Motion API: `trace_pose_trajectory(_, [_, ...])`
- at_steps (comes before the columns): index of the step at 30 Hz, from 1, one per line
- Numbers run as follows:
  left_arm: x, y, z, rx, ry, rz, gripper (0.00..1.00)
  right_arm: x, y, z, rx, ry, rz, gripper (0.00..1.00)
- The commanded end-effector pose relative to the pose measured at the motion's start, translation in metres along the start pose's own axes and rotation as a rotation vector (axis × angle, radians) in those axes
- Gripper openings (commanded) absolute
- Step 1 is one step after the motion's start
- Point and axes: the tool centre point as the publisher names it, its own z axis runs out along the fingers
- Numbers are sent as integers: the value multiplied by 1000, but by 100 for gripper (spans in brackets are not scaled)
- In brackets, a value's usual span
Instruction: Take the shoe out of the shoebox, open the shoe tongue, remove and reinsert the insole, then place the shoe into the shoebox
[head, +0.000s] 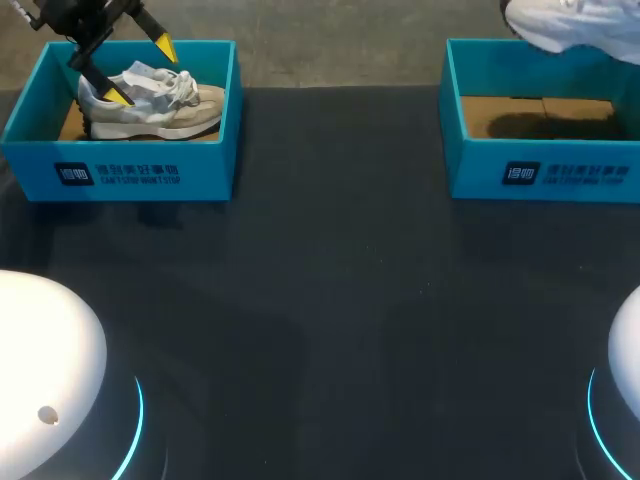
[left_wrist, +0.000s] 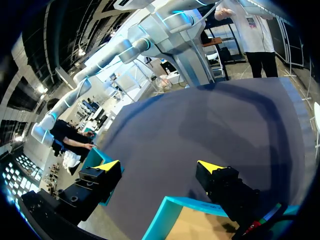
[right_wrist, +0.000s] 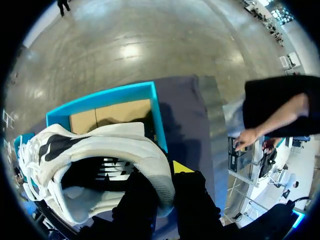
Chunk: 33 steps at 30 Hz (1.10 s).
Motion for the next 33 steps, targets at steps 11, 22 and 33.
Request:
trace_pose_trajectory(11, [0, -1, 0, -2, 3, 0, 100, 15, -5, 13, -50, -14, -7, 0])
trace_pose_trajectory(22, [0, -1, 0, -2, 3, 0, 100, 17, -13, 31, -95, -28, -4, 0])
trace_pose_trajectory(33, [0, -1, 0, -2, 3, 0, 100, 26, -30, 50, -90, -50, -34, 0])
